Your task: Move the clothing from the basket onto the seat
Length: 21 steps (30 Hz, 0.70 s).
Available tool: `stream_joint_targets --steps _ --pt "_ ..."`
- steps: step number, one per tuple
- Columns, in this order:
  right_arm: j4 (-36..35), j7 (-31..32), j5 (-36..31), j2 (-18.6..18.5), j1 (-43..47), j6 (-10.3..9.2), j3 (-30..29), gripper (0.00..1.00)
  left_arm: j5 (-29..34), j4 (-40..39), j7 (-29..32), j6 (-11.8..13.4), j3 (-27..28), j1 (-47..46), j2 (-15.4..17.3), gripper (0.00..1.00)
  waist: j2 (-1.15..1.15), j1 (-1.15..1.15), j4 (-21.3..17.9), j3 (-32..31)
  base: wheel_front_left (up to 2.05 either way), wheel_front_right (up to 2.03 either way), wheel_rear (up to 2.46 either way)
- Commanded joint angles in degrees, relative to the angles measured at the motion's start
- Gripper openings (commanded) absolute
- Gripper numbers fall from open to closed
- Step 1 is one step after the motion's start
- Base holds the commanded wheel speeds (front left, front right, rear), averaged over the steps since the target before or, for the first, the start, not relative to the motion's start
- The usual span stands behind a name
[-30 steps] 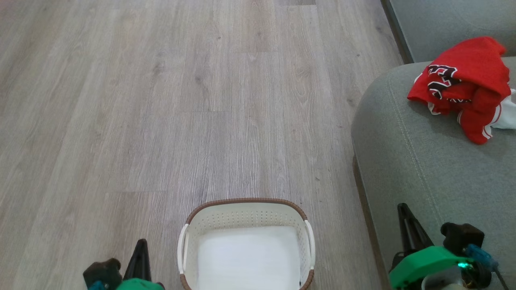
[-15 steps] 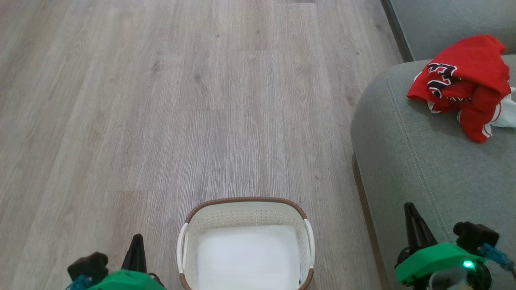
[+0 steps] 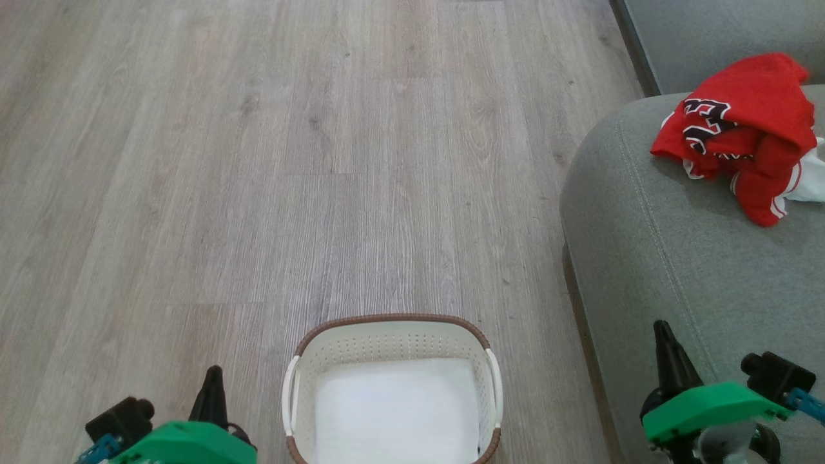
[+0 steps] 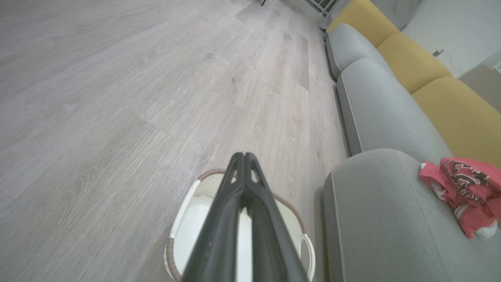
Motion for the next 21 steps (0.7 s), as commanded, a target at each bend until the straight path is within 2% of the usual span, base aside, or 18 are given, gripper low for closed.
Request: stream_joint_targets --steps 1,21 --pt "-2.2 0.4 1.7 -0.1 -3.5 0.00 -0.1 0.00 -1.6 -1.9 0.4 -0.5 1.7 -2.9 0.1 0.00 0.00 0.00 0.0 0.0 0.00 0.00 0.00" --pt "-2.9 3.9 15.6 -0.1 -4.6 0.00 -1.2 0.00 -14.4 -2.2 3.9 -3.5 4.9 -5.0 -0.4 0.00 0.00 0.00 -0.2 0.5 0.00 0.00 0.00"
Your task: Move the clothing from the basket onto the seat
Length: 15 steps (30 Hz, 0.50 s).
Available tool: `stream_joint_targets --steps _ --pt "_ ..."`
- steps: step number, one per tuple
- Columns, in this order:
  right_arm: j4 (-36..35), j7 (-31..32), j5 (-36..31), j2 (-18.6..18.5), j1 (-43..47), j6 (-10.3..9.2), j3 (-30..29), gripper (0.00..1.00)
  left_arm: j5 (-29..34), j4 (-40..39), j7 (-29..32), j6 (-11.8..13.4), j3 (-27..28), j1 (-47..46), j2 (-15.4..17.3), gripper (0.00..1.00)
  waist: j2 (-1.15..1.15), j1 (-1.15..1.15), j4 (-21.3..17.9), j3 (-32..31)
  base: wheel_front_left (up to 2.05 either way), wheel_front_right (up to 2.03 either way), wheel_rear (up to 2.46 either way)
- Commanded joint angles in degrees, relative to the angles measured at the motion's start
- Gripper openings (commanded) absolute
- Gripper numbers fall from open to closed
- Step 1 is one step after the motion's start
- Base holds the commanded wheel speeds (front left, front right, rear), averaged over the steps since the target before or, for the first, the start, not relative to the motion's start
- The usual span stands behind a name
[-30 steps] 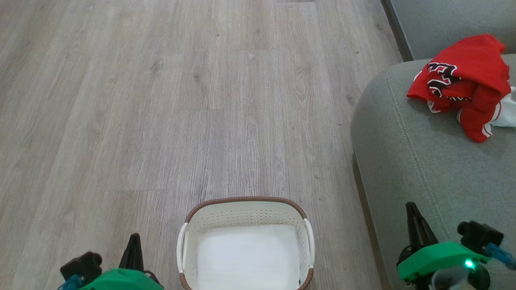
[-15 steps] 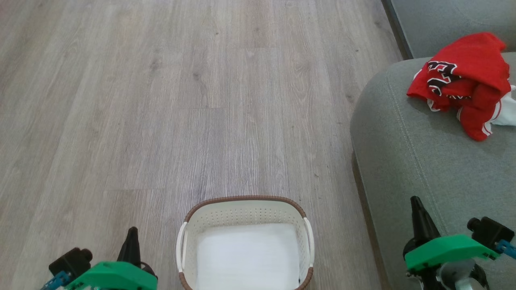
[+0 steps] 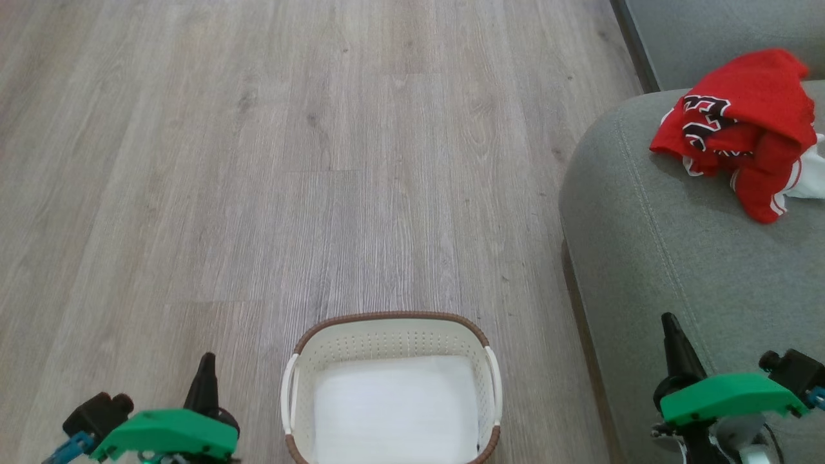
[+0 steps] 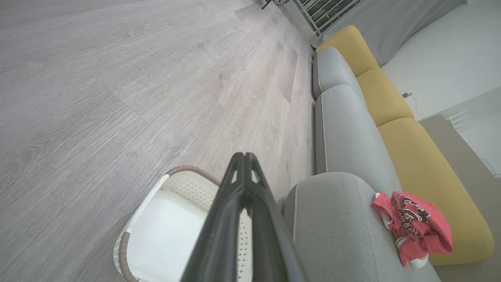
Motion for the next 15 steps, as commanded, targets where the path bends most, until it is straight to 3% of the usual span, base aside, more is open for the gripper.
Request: stream_joint_targets --steps 1,15 --pt "-2.4 0.4 1.8 -0.1 -3.4 0.00 0.2 0.00 -1.6 -2.0 0.5 -0.6 1.9 -3.4 0.1 0.00 0.00 0.00 0.0 0.0 0.00 0.00 0.00" --pt "-2.8 2.6 10.4 -0.1 -4.0 0.00 -0.5 0.00 -9.5 -2.2 2.7 -2.4 3.9 -4.7 -0.2 0.00 0.00 0.00 -0.1 0.3 0.00 0.00 0.00"
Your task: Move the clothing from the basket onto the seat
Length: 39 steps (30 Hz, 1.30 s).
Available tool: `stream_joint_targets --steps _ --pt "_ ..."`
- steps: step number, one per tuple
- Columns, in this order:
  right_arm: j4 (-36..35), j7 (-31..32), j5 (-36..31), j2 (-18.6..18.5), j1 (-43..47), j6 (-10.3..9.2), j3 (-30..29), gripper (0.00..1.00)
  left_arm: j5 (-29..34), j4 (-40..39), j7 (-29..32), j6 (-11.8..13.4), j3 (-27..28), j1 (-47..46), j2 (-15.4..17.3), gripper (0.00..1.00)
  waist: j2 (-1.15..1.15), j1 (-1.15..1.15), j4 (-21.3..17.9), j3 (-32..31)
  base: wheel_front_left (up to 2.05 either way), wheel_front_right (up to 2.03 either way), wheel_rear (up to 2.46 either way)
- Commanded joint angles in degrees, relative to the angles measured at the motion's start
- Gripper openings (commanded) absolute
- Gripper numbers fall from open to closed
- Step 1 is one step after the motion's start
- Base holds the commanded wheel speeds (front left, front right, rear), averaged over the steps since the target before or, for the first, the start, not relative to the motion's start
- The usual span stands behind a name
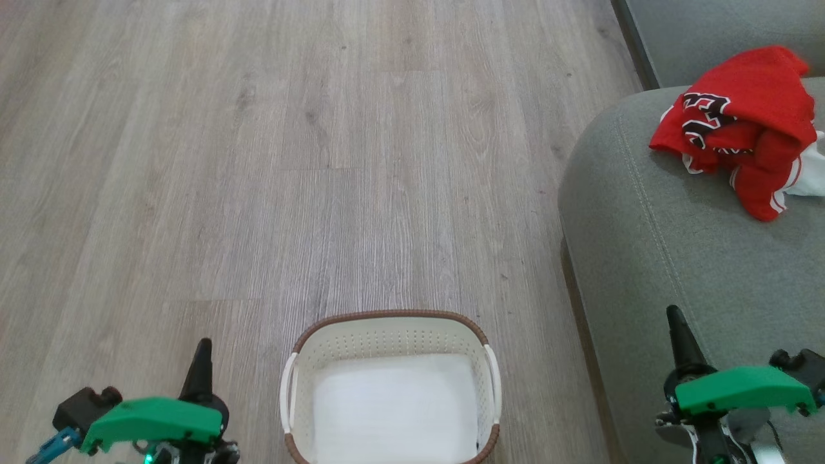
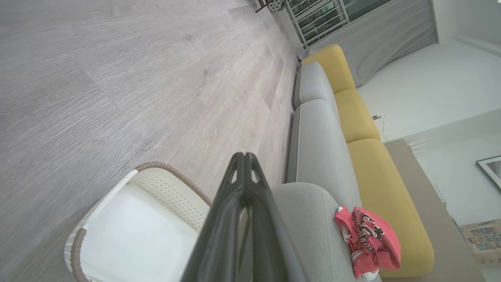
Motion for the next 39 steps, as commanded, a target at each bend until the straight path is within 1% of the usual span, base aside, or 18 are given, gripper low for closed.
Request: stream_joint_targets --steps 1,39 --pt "-2.3 0.7 1.9 -0.2 -3.2 0.00 0.3 0.00 -1.6 -2.1 0.4 -0.8 2.1 -3.3 0.3 0.00 0.00 0.00 0.0 0.0 0.00 0.00 0.00" --pt "-3.5 7.0 27.0 -0.1 -5.1 -0.01 -1.7 0.00 -24.9 -2.7 6.7 -6.1 8.0 -7.0 -0.6 0.00 0.00 0.00 -0.4 0.8 0.00 0.00 0.00"
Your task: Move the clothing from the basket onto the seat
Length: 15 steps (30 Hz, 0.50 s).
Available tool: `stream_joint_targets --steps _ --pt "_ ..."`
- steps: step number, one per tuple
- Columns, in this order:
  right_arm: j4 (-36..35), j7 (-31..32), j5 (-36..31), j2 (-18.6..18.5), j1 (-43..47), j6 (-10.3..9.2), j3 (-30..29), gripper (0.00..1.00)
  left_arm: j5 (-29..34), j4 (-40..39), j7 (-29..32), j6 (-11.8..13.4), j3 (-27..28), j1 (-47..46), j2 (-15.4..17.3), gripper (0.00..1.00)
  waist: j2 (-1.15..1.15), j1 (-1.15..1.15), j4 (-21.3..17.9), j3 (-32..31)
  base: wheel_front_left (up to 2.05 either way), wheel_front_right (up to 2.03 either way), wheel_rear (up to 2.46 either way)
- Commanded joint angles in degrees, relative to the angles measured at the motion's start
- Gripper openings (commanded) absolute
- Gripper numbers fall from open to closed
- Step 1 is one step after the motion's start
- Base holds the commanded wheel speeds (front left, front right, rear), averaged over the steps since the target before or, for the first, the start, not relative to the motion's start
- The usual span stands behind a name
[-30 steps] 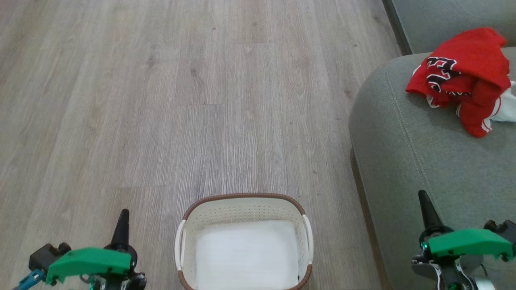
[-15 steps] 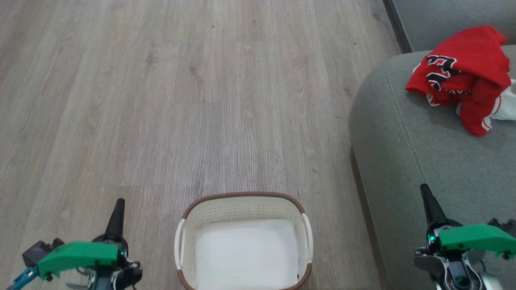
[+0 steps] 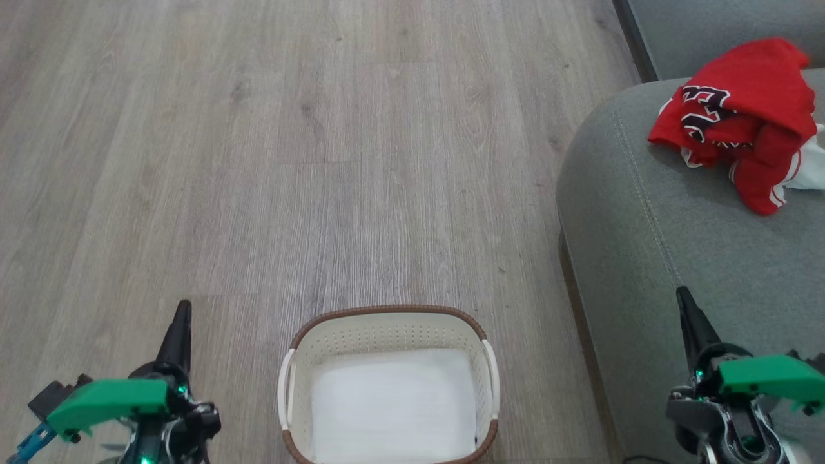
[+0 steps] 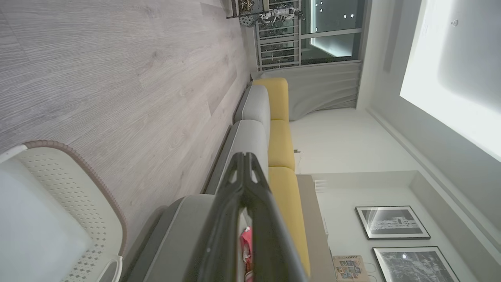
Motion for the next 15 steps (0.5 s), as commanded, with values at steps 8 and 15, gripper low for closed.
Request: stream_joint_targets --steps 8,15 --pt "-2.5 1.7 6.0 -0.2 -3.8 -0.01 0.5 0.00 -5.4 -2.3 1.6 -1.7 3.5 -3.8 0.2 0.00 0.00 0.00 -0.1 0.2 0.00 0.00 0.00" --pt "-2.5 2.0 7.1 -0.2 -3.9 -0.01 0.4 0.00 -6.4 -2.3 1.9 -1.9 3.7 -4.0 0.1 0.00 0.00 0.00 -0.1 0.2 0.00 0.00 0.00"
